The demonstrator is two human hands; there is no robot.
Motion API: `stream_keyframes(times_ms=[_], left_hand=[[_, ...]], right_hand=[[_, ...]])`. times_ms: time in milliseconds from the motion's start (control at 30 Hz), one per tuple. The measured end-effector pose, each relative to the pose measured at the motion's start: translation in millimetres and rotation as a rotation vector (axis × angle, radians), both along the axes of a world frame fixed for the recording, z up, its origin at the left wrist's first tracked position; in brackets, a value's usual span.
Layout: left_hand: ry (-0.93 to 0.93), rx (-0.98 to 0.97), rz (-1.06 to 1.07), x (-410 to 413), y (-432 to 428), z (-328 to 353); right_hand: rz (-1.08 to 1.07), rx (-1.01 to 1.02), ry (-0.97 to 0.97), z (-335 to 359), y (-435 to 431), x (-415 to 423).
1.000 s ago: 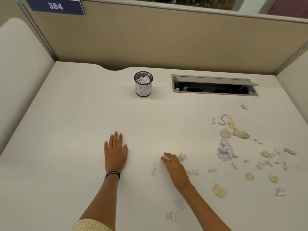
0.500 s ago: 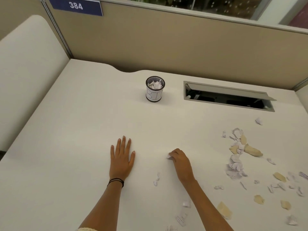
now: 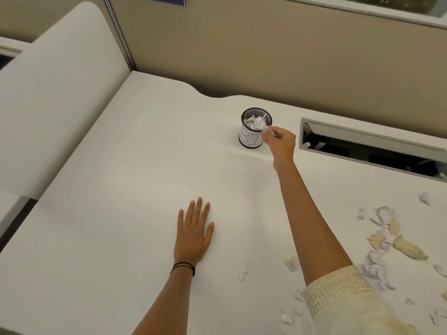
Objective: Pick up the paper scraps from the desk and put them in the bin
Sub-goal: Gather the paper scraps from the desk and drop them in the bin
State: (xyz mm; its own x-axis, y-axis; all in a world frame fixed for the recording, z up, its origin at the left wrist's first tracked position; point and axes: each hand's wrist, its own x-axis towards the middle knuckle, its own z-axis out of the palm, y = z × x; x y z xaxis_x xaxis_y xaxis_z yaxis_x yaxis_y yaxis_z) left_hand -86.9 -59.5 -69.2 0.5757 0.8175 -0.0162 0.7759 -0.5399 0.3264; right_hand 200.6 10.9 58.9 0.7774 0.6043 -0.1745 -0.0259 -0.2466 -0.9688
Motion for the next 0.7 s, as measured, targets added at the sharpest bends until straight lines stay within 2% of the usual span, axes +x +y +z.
stream_keyframes(times_ms=[167,300,500,700], left_hand=[[0.012,-0.003,0.008,-1,0,-1],[0.013,-0.005,0.008,-1,0,0],[0.027,-0.009,0.003,-2,1,1],[0.012,-0.009,0.005,-1,1,1]], right_hand=[[0.082,-0.032,-0.082,7,43,15],[0.14,-0.05,-0.116,17,40,19],[0.123,0.016,-0.095,24,-26,13],[0.234,-0.188,-0.265,-10,-135,11]])
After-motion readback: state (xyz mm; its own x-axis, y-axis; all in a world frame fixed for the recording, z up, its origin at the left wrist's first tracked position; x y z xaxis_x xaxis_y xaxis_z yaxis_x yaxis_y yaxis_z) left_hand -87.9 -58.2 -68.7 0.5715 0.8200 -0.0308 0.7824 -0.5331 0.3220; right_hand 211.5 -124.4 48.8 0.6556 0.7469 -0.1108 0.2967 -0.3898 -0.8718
